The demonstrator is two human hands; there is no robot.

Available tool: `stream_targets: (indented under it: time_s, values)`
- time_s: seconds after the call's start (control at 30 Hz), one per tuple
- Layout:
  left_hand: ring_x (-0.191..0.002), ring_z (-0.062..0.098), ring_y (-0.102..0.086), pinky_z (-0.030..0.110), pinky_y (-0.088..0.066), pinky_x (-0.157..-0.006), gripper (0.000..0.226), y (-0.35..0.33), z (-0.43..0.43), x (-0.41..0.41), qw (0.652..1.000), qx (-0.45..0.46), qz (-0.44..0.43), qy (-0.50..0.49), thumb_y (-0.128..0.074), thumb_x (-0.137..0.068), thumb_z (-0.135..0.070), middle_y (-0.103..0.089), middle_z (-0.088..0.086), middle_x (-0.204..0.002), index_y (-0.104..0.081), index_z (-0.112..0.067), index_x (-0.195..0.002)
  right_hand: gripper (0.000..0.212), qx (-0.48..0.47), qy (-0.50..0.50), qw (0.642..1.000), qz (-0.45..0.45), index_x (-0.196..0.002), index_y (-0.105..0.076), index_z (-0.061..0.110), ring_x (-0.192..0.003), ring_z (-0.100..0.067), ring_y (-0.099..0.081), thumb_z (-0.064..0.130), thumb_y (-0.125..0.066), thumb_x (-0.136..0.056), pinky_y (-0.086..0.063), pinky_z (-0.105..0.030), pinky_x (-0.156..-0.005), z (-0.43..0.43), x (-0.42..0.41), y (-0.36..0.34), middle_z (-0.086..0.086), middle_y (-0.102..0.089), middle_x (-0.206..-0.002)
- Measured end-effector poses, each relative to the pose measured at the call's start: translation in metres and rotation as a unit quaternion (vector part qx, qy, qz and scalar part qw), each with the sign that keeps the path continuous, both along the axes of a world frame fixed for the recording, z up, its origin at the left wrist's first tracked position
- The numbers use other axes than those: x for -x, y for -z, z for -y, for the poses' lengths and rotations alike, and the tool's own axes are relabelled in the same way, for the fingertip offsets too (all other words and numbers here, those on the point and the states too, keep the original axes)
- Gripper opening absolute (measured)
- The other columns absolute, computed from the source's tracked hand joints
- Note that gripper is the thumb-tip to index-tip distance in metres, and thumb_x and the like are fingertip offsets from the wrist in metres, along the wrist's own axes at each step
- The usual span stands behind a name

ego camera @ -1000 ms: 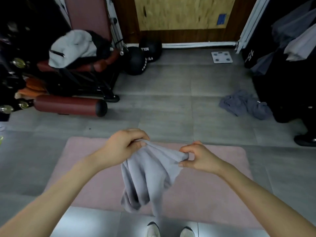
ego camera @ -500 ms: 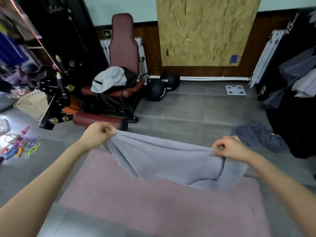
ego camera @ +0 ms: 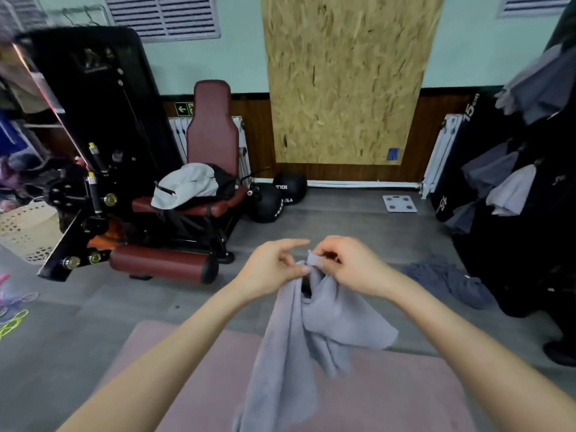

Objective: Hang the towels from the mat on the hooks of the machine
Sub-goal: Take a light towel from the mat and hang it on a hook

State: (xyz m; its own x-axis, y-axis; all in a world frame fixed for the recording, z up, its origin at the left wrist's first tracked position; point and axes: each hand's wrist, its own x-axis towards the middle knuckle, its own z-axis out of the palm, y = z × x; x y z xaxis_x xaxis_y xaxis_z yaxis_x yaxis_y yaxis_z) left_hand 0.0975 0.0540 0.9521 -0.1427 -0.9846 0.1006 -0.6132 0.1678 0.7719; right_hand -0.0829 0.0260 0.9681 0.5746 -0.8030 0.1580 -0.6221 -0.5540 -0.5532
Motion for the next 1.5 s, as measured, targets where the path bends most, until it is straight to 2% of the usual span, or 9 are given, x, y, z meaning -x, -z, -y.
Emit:
stream_targets:
  time_s: [0.2, 0.4, 0.6, 0.7, 0.8, 0.87, 1.0, 1.13, 1.5]
  values:
    - [-0.049, -0.001, -0.044, 0.025, -0.039, -0.06, 0.006, -0.008, 0.009, 0.006, 0.999, 0.007, -0.045, -0.006, -0.075, -0.077, -0.018, -0.053, -0.008, -0.055, -0.069, -0.018, -0.077, 0.013, 0.014, 0.072, 0.996, 0.045, -0.082, -0.062, 0.022, -0.07, -0.012, -0.053, 0.009, -0.063, -0.077, -0.043, -0.027, -0.068, -0.002, 0.0, -0.013, 0.01, -0.057, -0.074]
    - [-0.052, 0.005, -0.049, 0.024, -0.04, -0.062, 0.007, -0.018, 0.017, 0.013, 0.999, 0.019, -0.027, -0.013, -0.075, -0.077, -0.017, -0.061, 0.001, -0.06, -0.07, -0.013, -0.079, 0.01, 0.039, 0.277, 0.96, 0.006, -0.073, -0.051, 0.025, -0.073, -0.015, -0.051, 0.02, -0.06, -0.07, -0.031, -0.026, -0.062, -0.013, 0.012, 0.016, 0.008, -0.056, -0.071]
    - [-0.065, 0.015, -0.058, 0.028, -0.044, -0.066, 0.006, -0.02, 0.015, 0.027, 0.996, 0.052, 0.072, 0.013, -0.074, -0.077, -0.019, -0.07, 0.006, -0.072, -0.071, -0.015, -0.081, 0.003, -0.042, 0.398, 0.914, 0.061, -0.073, -0.055, 0.025, -0.09, -0.027, -0.061, 0.024, -0.058, -0.073, -0.039, -0.028, -0.067, -0.016, 0.003, 0.036, 0.0, -0.068, -0.084]
    - [-0.069, 0.014, -0.057, 0.026, -0.043, -0.066, 0.011, -0.02, 0.016, 0.018, 0.99, 0.054, 0.126, 0.023, -0.075, -0.076, -0.023, -0.068, 0.004, -0.075, -0.072, -0.016, -0.084, 0.011, -0.011, 0.361, 0.93, 0.067, -0.079, -0.065, 0.028, -0.088, -0.024, -0.063, 0.022, -0.058, -0.075, -0.044, -0.029, -0.069, -0.014, 0.014, 0.037, 0.003, -0.069, -0.084]
    - [-0.066, 0.013, -0.055, 0.026, -0.043, -0.066, 0.013, -0.024, 0.018, 0.003, 0.988, 0.043, 0.146, 0.025, -0.077, -0.074, -0.025, -0.064, 0.002, -0.073, -0.07, -0.016, -0.08, 0.022, 0.261, 0.216, 0.94, -0.028, -0.082, -0.07, 0.024, -0.071, -0.025, -0.064, 0.025, -0.049, -0.079, -0.048, -0.03, -0.055, -0.007, 0.029, 0.028, 0.002, -0.066, -0.074]
    - [-0.061, 0.006, -0.052, 0.026, -0.043, -0.066, 0.013, -0.029, 0.019, -0.004, 0.989, 0.036, 0.143, 0.031, -0.078, -0.073, -0.026, -0.061, -0.003, -0.069, -0.066, -0.021, -0.075, 0.025, 0.314, 0.123, 0.94, -0.06, -0.084, -0.07, 0.022, -0.069, -0.024, -0.063, 0.023, -0.045, -0.082, -0.05, -0.031, -0.053, 0.003, 0.036, 0.016, 0.002, -0.065, -0.075]
    - [-0.054, -0.001, -0.049, 0.023, -0.04, -0.062, 0.012, -0.042, 0.02, -0.012, 0.994, 0.042, 0.097, 0.035, -0.078, -0.074, -0.021, -0.058, -0.006, -0.064, -0.069, -0.014, -0.075, 0.019, 0.094, 0.112, 0.989, 0.011, -0.092, -0.069, 0.019, -0.079, -0.01, -0.054, 0.01, -0.054, -0.084, -0.038, -0.023, -0.069, 0.006, 0.031, 0.001, 0.007, -0.066, -0.091]
    - [-0.06, 0.008, -0.051, 0.024, -0.041, -0.062, 0.011, -0.054, 0.017, -0.02, 0.997, 0.031, 0.055, 0.038, -0.077, -0.075, -0.016, -0.059, -0.002, -0.065, -0.073, -0.01, -0.082, 0.005, -0.026, 0.085, 0.994, 0.069, -0.082, -0.065, 0.025, -0.074, -0.009, -0.055, 0.022, -0.063, -0.085, -0.044, -0.029, -0.073, -0.001, 0.029, 0.037, 0.01, -0.062, -0.076]
    - [-0.059, 0.01, -0.054, 0.033, -0.048, -0.065, 0.006, -0.043, 0.016, -0.048, 0.999, -0.005, 0.037, 0.023, -0.076, -0.076, -0.011, -0.062, 0.0, -0.065, -0.072, -0.011, -0.08, 0.024, -0.215, 0.132, 0.918, 0.306, -0.065, -0.059, 0.013, -0.058, -0.001, -0.041, 0.016, -0.061, -0.089, -0.03, -0.017, -0.054, -0.033, 0.024, 0.068, 0.011, -0.05, -0.06]
